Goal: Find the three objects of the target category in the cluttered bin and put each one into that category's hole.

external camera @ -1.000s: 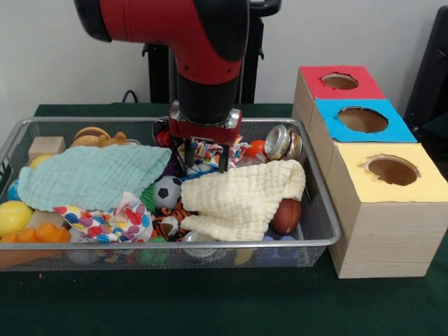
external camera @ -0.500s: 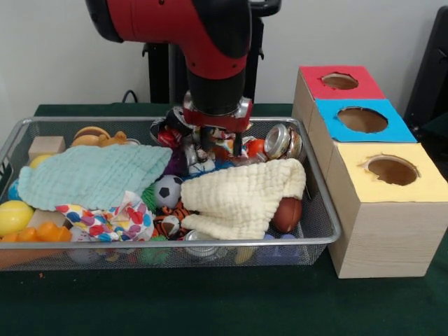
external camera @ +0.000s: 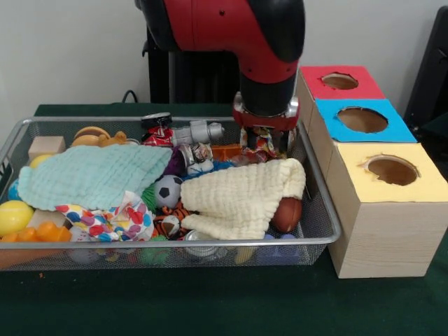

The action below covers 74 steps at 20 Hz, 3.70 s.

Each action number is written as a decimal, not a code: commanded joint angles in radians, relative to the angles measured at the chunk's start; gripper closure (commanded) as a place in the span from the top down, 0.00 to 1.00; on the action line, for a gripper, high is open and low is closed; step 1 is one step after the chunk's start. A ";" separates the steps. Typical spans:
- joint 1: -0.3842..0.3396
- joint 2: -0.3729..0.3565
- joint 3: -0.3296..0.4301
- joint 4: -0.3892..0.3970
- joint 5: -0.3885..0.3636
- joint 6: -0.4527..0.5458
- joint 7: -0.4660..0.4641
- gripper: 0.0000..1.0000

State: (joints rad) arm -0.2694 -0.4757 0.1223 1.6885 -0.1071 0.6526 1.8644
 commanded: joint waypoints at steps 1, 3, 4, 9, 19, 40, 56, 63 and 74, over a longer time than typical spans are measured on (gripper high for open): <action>0.021 0.280 -0.044 -0.180 -0.003 -0.190 0.180 1.00; 0.042 0.346 -0.090 -0.244 -0.022 -0.210 0.182 1.00; 0.052 0.357 -0.109 -0.251 -0.028 -0.213 0.183 1.00; 0.075 0.364 -0.164 -0.250 -0.033 -0.201 0.178 1.00; 0.110 0.217 -0.206 -0.191 -0.013 -0.046 0.169 1.00; -0.033 0.082 -0.178 -0.253 -0.205 -0.032 -0.056 1.00; -0.134 -0.105 -0.028 -0.217 -0.083 0.335 -0.181 1.00; -0.243 -0.030 0.073 -0.140 -0.066 0.278 -0.169 1.00; -0.265 -0.007 0.099 -0.018 -0.099 0.215 -0.085 1.00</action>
State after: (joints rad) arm -0.5270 -0.5444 0.0907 1.5449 -0.2094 0.9017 1.8644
